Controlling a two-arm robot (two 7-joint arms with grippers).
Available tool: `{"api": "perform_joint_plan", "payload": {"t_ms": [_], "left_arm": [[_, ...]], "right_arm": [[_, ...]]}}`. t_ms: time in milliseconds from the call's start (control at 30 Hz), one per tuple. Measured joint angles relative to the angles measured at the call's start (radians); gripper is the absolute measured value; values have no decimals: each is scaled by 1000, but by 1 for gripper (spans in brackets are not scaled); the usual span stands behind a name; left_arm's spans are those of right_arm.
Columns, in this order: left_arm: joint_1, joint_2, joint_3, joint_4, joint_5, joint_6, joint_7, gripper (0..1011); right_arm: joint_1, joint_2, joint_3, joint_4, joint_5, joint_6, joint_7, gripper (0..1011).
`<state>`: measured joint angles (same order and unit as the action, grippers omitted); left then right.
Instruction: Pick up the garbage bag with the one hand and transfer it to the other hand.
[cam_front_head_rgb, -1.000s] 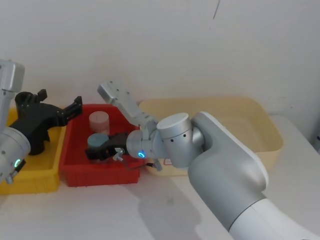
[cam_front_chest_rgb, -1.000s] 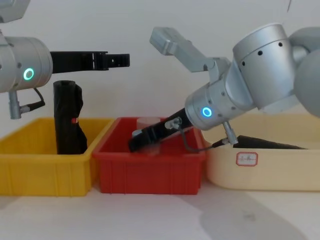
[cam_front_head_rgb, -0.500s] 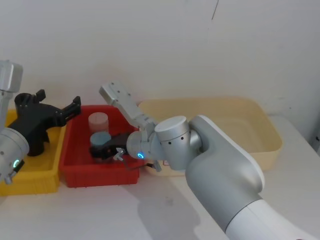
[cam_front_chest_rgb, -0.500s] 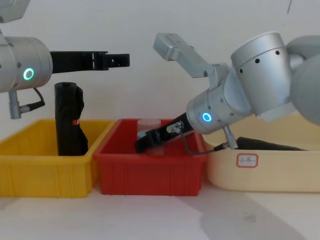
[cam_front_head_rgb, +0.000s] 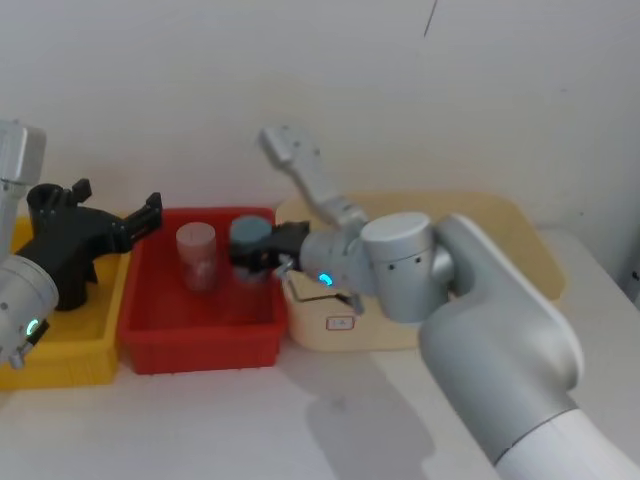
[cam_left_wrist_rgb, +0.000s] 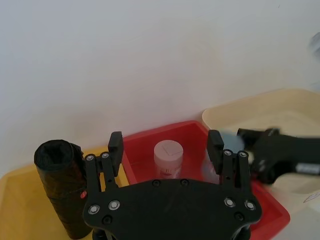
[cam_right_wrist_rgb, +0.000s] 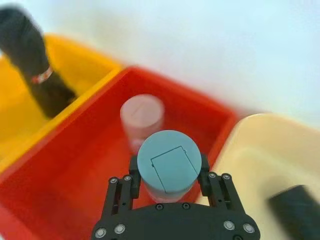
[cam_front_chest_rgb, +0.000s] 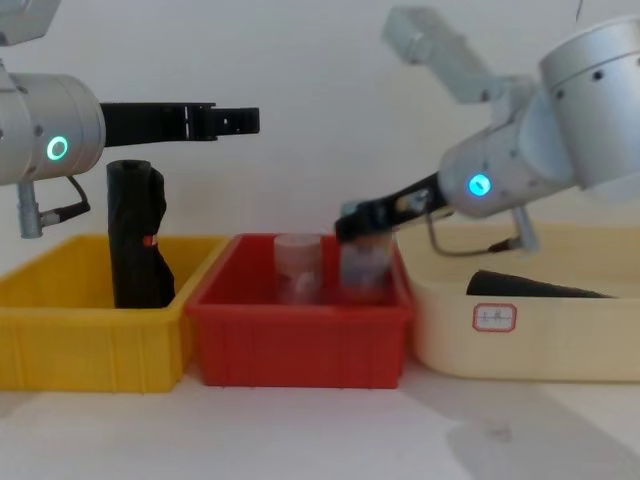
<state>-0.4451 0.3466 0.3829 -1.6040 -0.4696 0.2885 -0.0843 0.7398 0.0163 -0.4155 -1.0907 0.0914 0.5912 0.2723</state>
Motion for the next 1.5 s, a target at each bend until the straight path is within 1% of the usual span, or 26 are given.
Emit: {"api": "perform_joint_plan", "payload": {"t_ms": [133,167,267,300,367,400,467,500,533,567,667,700,767,800,900,967,1000,1167,1300,1333,1433,1500], "left_arm": [[0,0,0,0,0,0,0,1001],[0,0,0,0,0,0,0,1001],[0,0,0,0,0,0,0,1001],[0,0,0,0,0,0,0,1001],[0,0,0,0,0,0,0,1001],[0,0,0,0,0,0,0,1001],[0,0,0,0,0,0,0,1001],[0,0,0,0,0,0,0,1001],[0,0,0,0,0,0,0,1001],[0,0,0,0,0,0,0,1001],[0,0,0,0,0,0,0,1001],[0,0,0,0,0,0,0,1001],[0,0,0,0,0,0,0,1001],[0,0,0,0,0,0,0,1001],[0,0,0,0,0,0,0,1001],[0,0,0,0,0,0,0,1001],[0,0,0,0,0,0,0,1001],[0,0,0,0,0,0,0,1001],[0,0,0,0,0,0,0,1001],[0,0,0,0,0,0,0,1001],[0,0,0,0,0,0,0,1001],[0,0,0,0,0,0,0,1001]], "right_arm": [[-19,23,47,-70,8,4,-21,644],[-25,32,65,-93,12,6,-32,644],[-35,45,97,-130,18,8,-43,644],[-41,53,116,-152,22,9,-51,644],[-49,61,140,-174,27,10,-60,644],[-56,68,160,-191,31,11,-67,644],[-62,75,181,-206,36,12,-74,644],[-70,82,205,-222,43,12,-82,644],[-73,85,215,-228,46,13,-84,644],[-80,90,234,-239,52,12,-90,644],[-90,96,259,-251,60,12,-96,644],[-98,100,277,-259,65,11,-98,646],[-108,106,296,-269,71,8,-99,687],[-111,108,300,-271,73,7,-99,687],[-125,115,317,-280,81,0,-98,798],[-133,120,322,-285,84,-4,-94,837],[-136,122,324,-287,86,-6,-90,874],[-168,139,326,-306,95,-28,-62,996],[-200,152,316,-324,97,-58,-38,1000],[-217,158,309,-335,97,-74,-28,1000],[-242,165,300,-350,97,-101,-12,999],[-274,173,290,-367,97,-131,3,999]]}}
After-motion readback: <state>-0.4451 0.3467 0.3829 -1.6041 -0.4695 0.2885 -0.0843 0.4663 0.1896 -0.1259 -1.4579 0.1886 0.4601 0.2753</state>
